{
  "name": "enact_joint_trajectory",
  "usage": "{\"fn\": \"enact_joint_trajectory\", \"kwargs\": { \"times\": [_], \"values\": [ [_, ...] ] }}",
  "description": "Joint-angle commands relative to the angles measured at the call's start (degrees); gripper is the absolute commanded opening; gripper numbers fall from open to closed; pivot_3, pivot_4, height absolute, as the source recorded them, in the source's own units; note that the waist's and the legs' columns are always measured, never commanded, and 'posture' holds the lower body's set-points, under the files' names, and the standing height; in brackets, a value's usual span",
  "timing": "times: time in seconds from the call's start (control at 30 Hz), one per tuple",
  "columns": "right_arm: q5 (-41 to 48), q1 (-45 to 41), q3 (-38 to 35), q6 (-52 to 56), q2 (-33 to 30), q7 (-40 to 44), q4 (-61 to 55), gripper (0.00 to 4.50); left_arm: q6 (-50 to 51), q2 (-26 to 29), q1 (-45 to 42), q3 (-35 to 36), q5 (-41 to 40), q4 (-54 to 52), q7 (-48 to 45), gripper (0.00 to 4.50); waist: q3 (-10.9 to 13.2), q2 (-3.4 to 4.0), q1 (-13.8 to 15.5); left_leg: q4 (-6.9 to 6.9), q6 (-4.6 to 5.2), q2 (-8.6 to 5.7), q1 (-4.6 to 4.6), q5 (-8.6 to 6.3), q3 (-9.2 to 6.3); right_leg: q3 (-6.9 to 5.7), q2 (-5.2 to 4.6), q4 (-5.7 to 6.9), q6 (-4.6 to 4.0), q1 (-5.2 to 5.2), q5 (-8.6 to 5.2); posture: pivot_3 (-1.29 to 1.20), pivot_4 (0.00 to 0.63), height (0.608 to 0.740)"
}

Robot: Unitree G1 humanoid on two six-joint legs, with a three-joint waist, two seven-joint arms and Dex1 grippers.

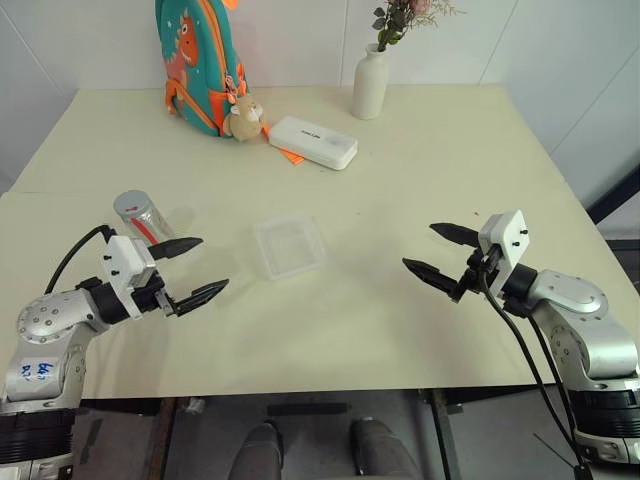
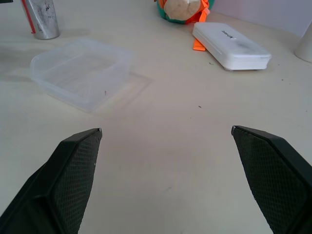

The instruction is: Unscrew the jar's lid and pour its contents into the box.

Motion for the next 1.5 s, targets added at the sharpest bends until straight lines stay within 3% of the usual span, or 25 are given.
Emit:
{"fn": "enact_joint_trajectory", "kwargs": {
  "times": [0.03,0.33,0.53,0.73,1.0,1.5],
  "values": [
    [0.4,-1.9,-0.4,-1.4,0.7,0.5,0.3,4.50,-1.5,-0.2,1.1,1.2,0.5,-1.8,1.2,4.47,0.0,0.00,-0.1,0.01,0.00,0.00,0.00,0.00,0.00,0.00,0.00,0.01,0.00,0.00,0.00,0.00,0.150,0.740],
    [0.1,-8.0,2.6,-2.9,4.1,2.7,5.0,4.50,-0.1,-6.0,16.8,9.4,-0.1,-8.9,11.6,4.47,0.0,0.00,-0.2,0.00,0.03,0.06,0.00,-0.02,0.09,0.08,0.00,0.00,0.00,-0.06,0.00,0.00,0.150,0.740],
    [1.1,-13.4,4.4,-2.4,7.8,3.3,4.9,4.50,-0.2,-16.7,22.5,17.0,-0.4,-12.1,26.6,4.47,0.0,0.00,0.1,0.26,0.06,0.03,0.01,-0.04,0.04,0.04,-0.03,0.05,0.01,0.04,0.03,0.00,0.150,0.740],
    [1.2,-16.9,5.9,-1.3,9.6,2.8,2.4,4.50,-2.1,-20.1,12.3,13.8,4.3,-6.8,36.3,4.47,0.0,0.01,1.4,0.45,0.06,-0.01,0.01,-0.03,-0.05,-0.04,0.02,0.03,0.04,0.18,0.26,0.00,0.150,0.740],
    [0.9,-18.3,7.7,0.3,12.2,0.3,-0.7,4.50,-3.6,-20.5,1.1,8.9,6.3,1.5,37.6,4.47,0.0,0.00,1.1,0.42,0.08,-0.04,0.00,0.00,-0.01,-0.01,0.01,-0.04,0.12,0.15,0.34,0.00,0.150,0.740],
    [0.7,-16.7,8.2,0.5,13.8,-2.5,-3.2,4.50,-9.8,-19.5,-9.7,7.3,11.0,14.7,42.6,4.47,0.0,0.00,1.4,0.41,0.07,-0.02,-0.08,0.00,0.00,-0.02,0.02,0.01,0.10,0.03,0.33,0.00,0.150,0.740]
  ]
}}
